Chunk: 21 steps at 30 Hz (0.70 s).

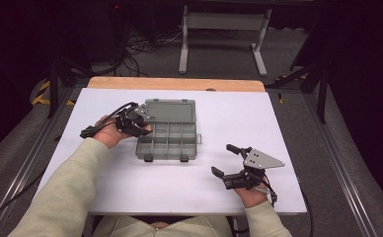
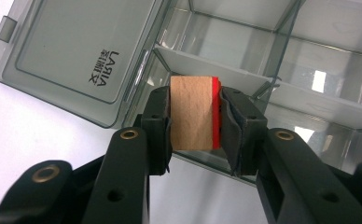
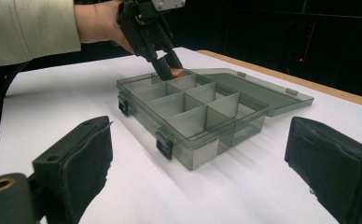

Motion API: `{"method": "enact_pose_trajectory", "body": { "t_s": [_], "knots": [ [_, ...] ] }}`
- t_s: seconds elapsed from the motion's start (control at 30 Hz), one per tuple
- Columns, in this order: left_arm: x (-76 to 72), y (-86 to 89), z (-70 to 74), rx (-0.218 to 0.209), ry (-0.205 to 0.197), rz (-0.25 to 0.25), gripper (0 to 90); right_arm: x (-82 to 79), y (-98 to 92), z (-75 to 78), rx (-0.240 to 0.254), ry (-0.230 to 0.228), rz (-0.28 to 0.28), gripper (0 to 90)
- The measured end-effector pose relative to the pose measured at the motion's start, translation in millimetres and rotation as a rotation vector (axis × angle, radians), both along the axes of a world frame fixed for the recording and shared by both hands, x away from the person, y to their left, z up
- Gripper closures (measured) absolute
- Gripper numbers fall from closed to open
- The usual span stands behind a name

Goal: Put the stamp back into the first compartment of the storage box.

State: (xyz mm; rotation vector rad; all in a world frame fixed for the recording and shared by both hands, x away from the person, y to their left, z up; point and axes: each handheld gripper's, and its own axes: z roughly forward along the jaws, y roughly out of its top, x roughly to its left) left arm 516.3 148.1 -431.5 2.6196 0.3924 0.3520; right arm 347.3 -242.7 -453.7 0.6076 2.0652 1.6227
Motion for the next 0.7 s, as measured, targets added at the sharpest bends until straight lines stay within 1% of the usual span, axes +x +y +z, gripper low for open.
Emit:
{"method": "enact_pose_trajectory", "body": {
  "t_s": [0.1,0.17,0.53,0.6,0.63,0.7],
  "knots": [
    [0.2,-0.2,-1.4,-0.003,0.007,0.001,65.6,0.0,0.0,0.0,0.0,0.0,0.0,7.8],
    [0.6,-0.8,-2.8,0.007,0.012,0.001,65.6,0.0,0.0,0.0,0.0,0.0,0.0,7.8],
    [1.3,-2.3,-5.1,0.006,0.018,0.005,65.2,0.0,-0.1,-0.1,0.001,0.001,0.002,7.8],
    [1.5,-2.0,-4.8,-0.002,0.017,0.011,62.3,0.0,-0.1,-0.1,0.0,0.0,0.002,7.8],
    [2.3,-1.0,-4.1,-0.021,0.024,0.019,57.8,0.0,-0.2,0.0,0.001,0.0,0.002,7.8],
    [2.0,-0.5,-3.7,-0.021,0.02,0.018,56.6,0.2,-0.2,-0.1,0.001,-0.002,0.003,7.8]
  ]
}}
